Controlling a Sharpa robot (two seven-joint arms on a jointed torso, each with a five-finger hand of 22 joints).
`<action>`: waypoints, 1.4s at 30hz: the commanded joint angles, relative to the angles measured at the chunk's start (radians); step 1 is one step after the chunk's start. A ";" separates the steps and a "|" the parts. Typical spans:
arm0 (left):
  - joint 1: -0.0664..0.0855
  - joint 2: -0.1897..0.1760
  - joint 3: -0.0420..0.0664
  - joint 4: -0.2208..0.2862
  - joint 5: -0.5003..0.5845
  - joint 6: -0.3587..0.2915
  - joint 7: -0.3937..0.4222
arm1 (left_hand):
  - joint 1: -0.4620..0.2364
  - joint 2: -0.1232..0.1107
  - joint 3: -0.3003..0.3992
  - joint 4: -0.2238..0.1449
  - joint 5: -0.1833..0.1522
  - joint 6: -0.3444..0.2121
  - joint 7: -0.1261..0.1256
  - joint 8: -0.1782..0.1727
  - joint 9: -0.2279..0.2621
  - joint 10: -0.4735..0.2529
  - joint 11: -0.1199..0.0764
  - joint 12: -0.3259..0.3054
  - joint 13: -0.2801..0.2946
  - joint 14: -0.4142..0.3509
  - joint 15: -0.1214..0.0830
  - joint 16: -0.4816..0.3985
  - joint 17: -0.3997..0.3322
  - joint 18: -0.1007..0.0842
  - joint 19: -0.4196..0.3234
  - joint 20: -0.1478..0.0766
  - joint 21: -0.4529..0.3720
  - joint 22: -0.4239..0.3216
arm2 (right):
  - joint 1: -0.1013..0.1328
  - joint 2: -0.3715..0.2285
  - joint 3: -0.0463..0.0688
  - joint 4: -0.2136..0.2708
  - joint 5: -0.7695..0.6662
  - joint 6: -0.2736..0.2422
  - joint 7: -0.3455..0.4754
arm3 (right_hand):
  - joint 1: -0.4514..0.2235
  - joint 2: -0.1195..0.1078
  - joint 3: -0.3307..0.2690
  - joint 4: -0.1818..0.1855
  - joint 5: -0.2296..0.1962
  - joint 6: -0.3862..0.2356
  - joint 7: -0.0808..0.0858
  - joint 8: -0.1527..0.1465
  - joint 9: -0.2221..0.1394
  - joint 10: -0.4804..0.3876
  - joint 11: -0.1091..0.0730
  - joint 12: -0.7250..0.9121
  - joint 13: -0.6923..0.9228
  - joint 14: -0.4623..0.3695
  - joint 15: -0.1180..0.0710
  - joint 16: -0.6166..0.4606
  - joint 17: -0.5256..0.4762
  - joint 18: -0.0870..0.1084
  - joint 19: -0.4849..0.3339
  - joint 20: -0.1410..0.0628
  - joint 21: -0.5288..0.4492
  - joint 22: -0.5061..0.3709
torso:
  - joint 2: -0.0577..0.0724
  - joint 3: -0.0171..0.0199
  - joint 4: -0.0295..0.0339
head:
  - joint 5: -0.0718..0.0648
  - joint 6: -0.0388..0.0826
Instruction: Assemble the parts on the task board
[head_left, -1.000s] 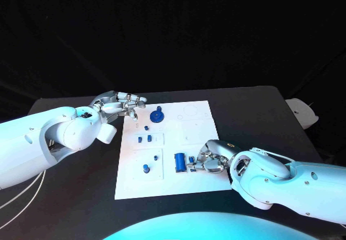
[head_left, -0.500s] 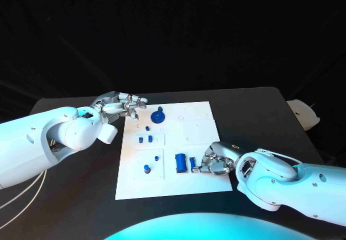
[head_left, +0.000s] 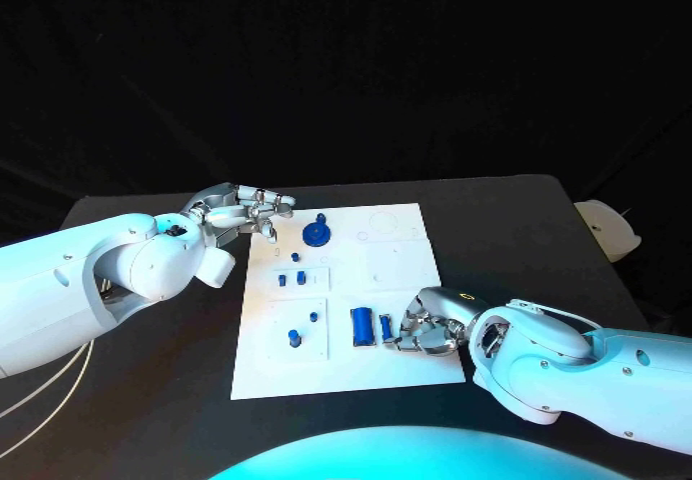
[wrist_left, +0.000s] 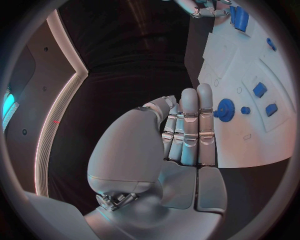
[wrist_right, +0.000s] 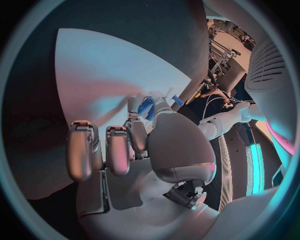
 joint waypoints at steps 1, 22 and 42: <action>0.001 0.002 0.001 0.001 -0.002 0.004 0.003 | 0.003 0.009 0.006 -0.003 0.005 -0.006 0.002 0.004 -0.001 -0.004 0.000 0.003 -0.002 -0.007 0.001 0.001 -0.001 0.014 0.008 0.002 -0.004 -0.001 | -0.002 0.005 0.000 -0.006 -0.008 0.009 0.005 | 0.009 0.005 -0.008 0.001 0.006 0.008 0.000 -0.004 0.002 0.008 -0.001 0.004 0.040 0.074 -0.002 0.004 0.114 -0.012 0.043 -0.005 0.002 0.219 | 0.000 0.0001 0.0000 | -0.001 -0.001; 0.001 0.005 0.001 -0.005 -0.002 0.002 0.000 | 0.016 0.009 0.024 -0.013 0.006 -0.007 0.002 0.007 -0.003 -0.006 0.000 0.008 -0.002 -0.008 0.000 0.001 -0.004 0.015 0.010 0.000 -0.003 -0.002 | -0.003 0.030 0.000 -0.039 0.029 0.024 -0.009 | 0.055 0.023 -0.022 -0.005 0.036 0.012 -0.003 -0.001 0.009 0.010 -0.004 0.006 0.042 0.074 -0.004 0.004 0.114 -0.011 0.042 -0.007 0.000 0.218 | 0.000 0.0005 -0.0006 | -0.004 0.001; 0.001 0.007 0.000 -0.010 -0.004 0.003 0.000 | 0.023 0.011 0.039 -0.018 0.007 -0.007 0.003 0.010 -0.005 -0.007 0.001 0.011 -0.003 -0.009 0.000 0.001 -0.007 0.014 0.010 -0.002 -0.002 -0.001 | -0.003 0.031 0.000 -0.018 0.052 -0.017 0.023 | 0.101 0.024 -0.038 -0.022 -0.008 0.010 -0.003 -0.001 0.013 0.010 -0.004 0.005 0.043 0.073 -0.005 0.002 0.110 -0.010 0.040 -0.007 -0.004 0.217 | -0.001 0.0007 -0.0004 | -0.004 0.005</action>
